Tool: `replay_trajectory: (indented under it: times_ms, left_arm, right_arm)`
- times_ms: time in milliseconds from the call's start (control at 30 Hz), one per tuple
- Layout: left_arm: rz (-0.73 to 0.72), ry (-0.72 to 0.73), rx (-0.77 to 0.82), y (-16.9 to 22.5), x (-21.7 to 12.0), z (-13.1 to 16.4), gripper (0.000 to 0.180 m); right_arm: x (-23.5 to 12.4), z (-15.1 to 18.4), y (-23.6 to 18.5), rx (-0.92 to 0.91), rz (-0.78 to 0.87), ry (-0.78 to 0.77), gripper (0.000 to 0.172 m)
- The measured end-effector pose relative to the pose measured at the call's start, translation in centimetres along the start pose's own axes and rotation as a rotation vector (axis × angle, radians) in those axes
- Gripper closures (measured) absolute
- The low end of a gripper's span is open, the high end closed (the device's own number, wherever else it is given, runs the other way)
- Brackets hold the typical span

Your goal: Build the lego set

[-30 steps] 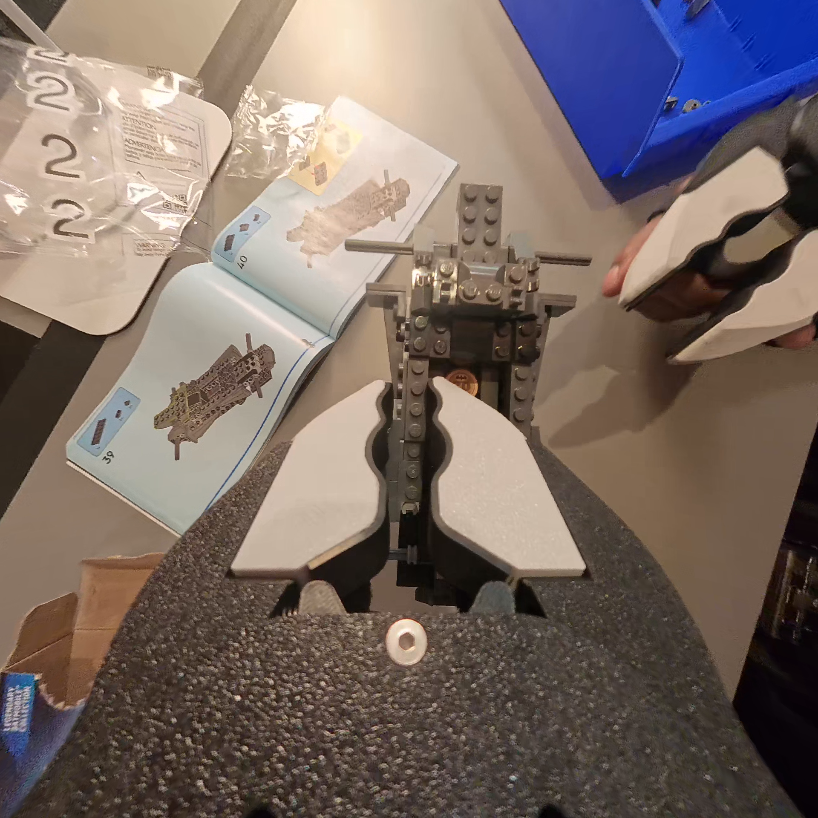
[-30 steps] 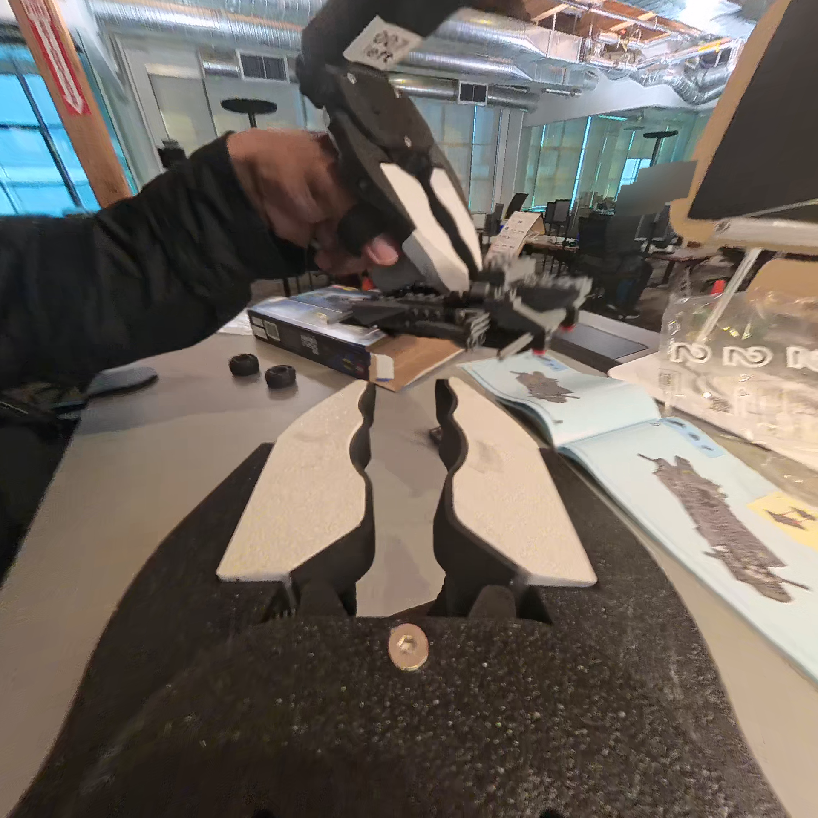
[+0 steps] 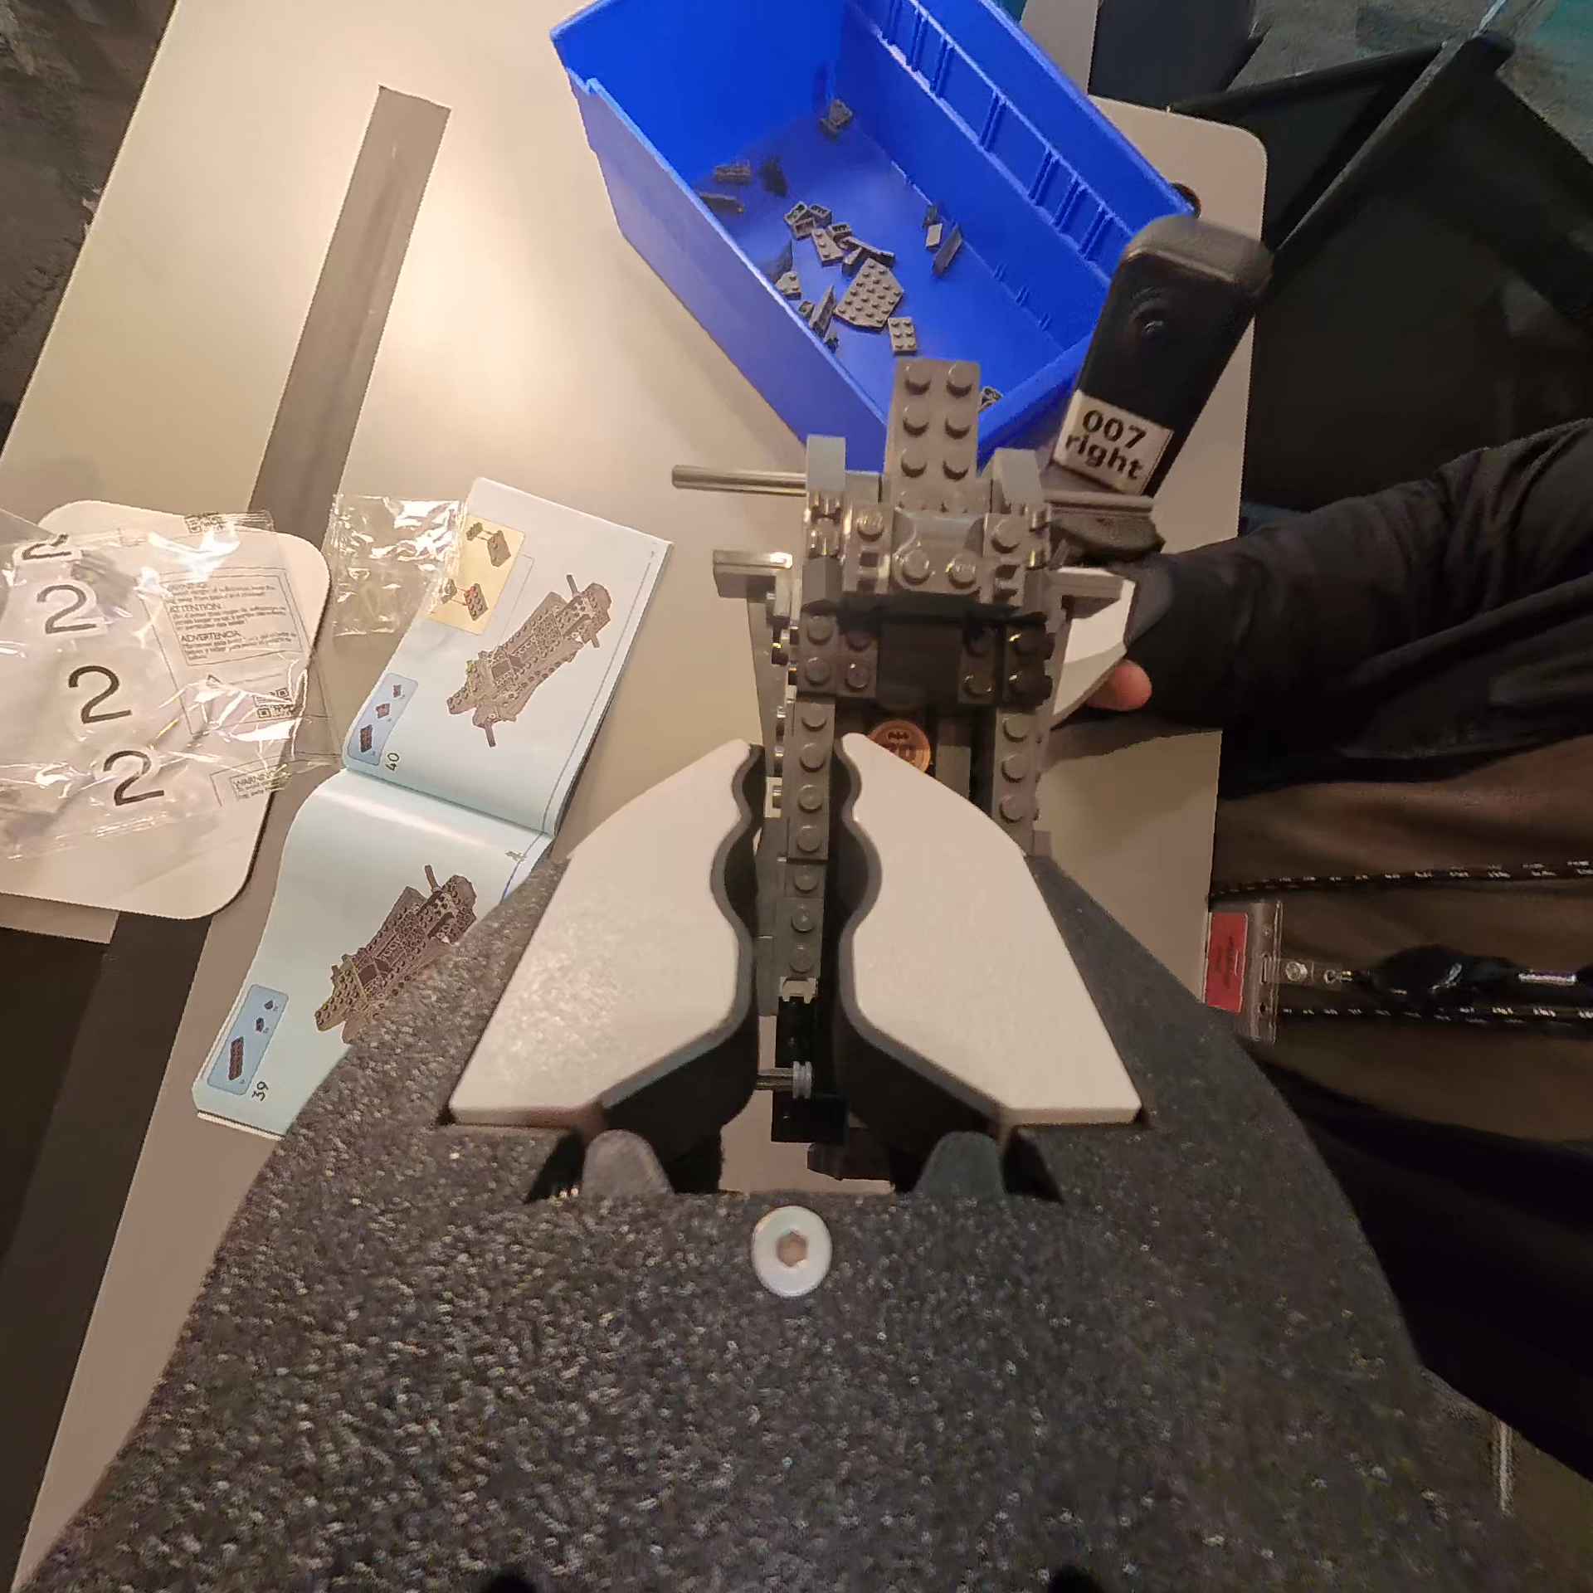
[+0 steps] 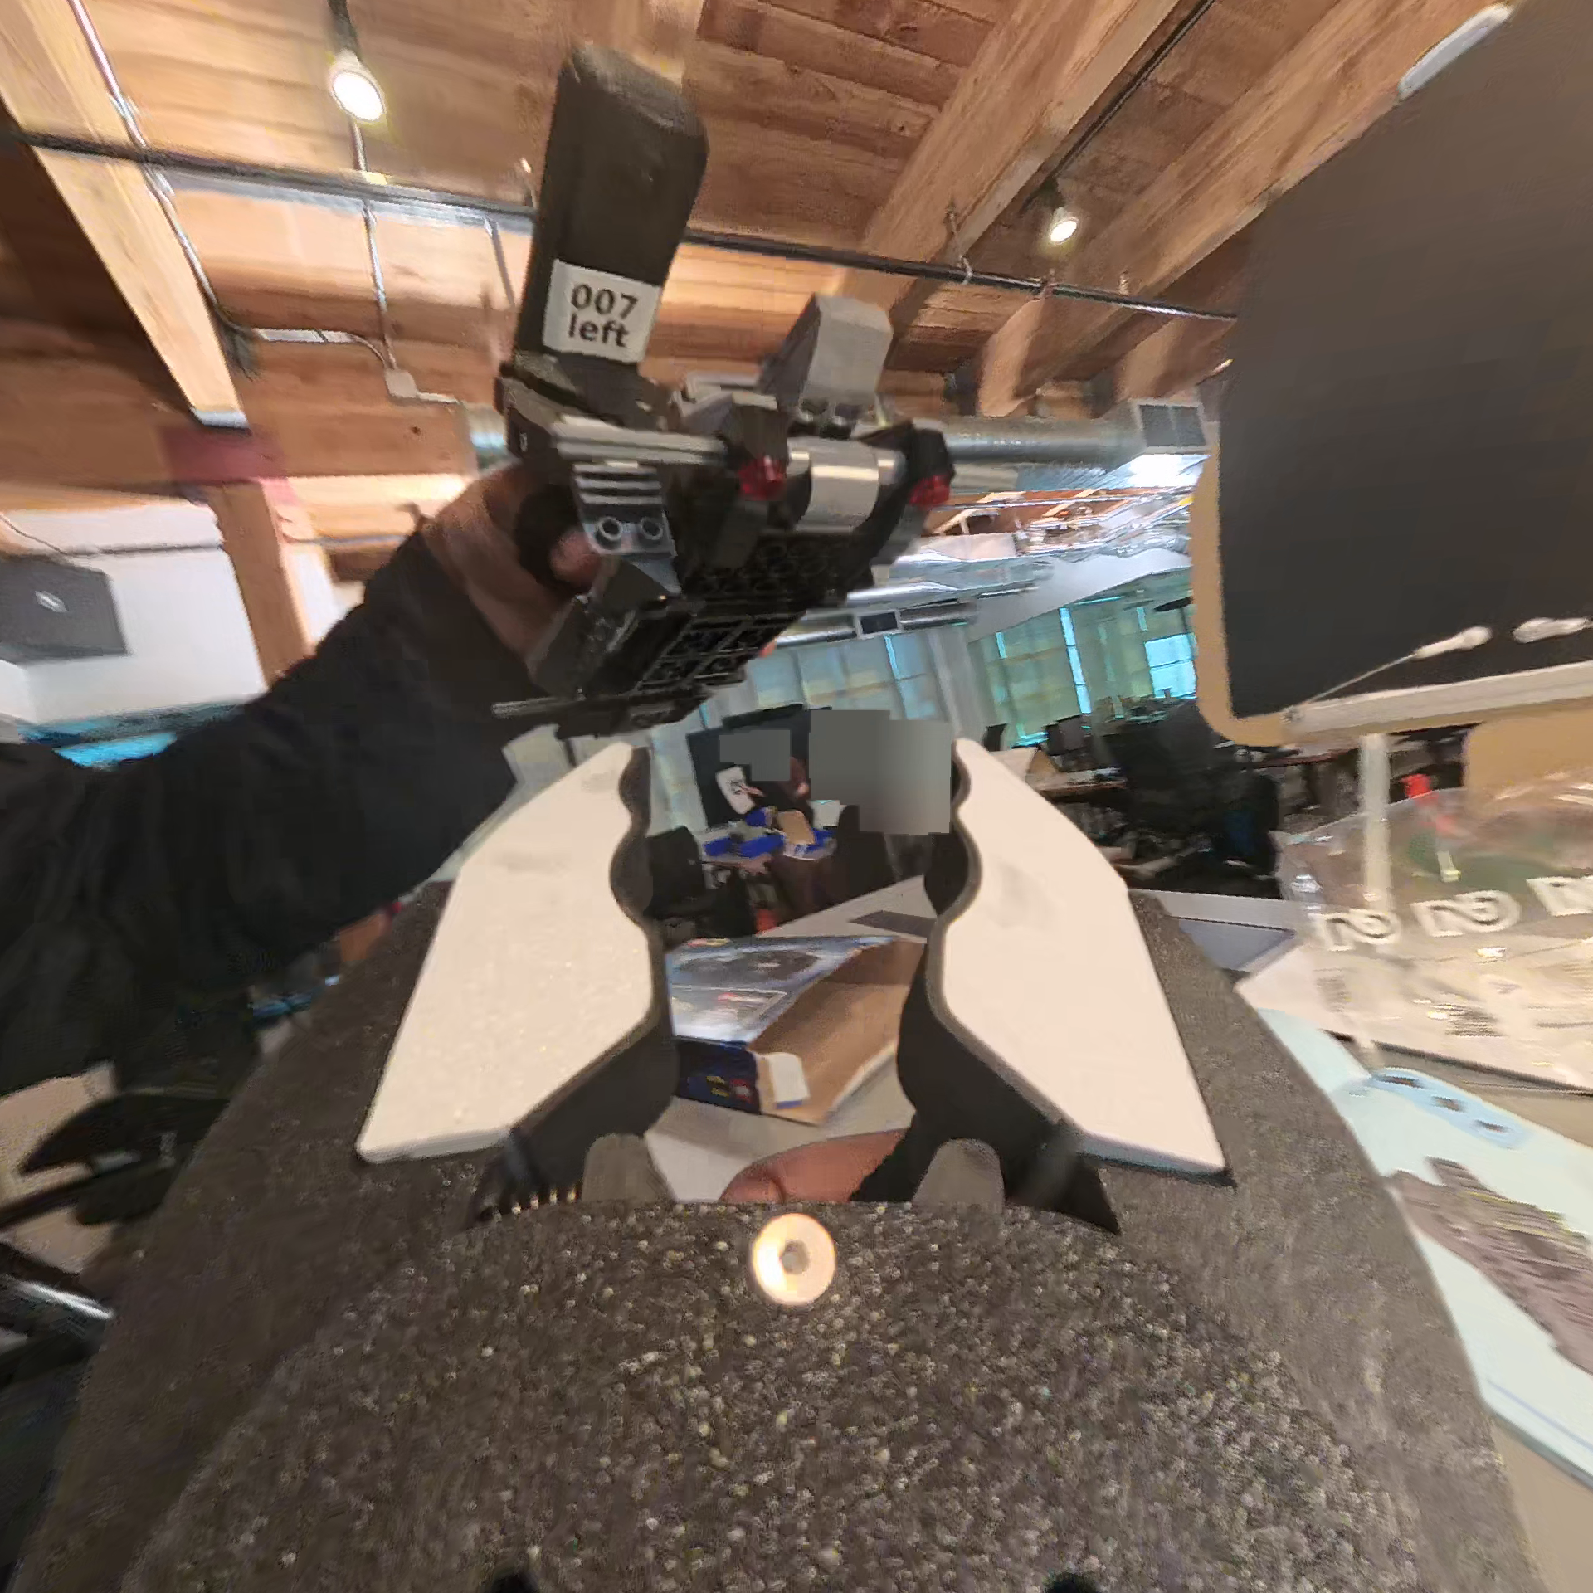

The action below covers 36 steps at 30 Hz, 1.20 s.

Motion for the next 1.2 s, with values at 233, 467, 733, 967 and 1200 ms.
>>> replay_trajectory:
  times_ms: [233,467,733,967,1200]
  left_arm:
    - [0.078,-0.039,0.063,1.8,0.4,0.1,0.166]
    - [0.129,-0.095,0.11,3.0,-0.8,-0.8,0.166]
    - [0.236,-0.059,0.164,4.1,-2.5,-1.7,0.166]
    - [0.323,-0.069,0.221,4.5,-3.4,-2.1,0.166]
    - [0.34,-0.088,0.242,4.1,-3.4,-2.6,0.166]
  right_arm:
    - [-2.9,-1.8,-1.8,-0.454,0.117,-0.033,0.102]
    - [-3.4,-5.3,-5.1,-0.964,-0.004,-0.096,0.094]
    - [-1.2,-7.3,-8.0,-1.292,-0.194,-0.178,0.095]
    - [0.9,-7.8,-9.4,-1.4,-0.291,-0.208,0.1]
    - [1.8,-8.0,-10.1,-1.465,-0.312,-0.218,0.103]
Point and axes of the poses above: each gripper's, where its closed fingertips meet, x out along the fingers, z out of its underside, y = z × x across the jaws, the point moved 10 cm from there along -x, back along the fingers, and after that the axes turned 14 degrees about x, right-handed, at the moved point
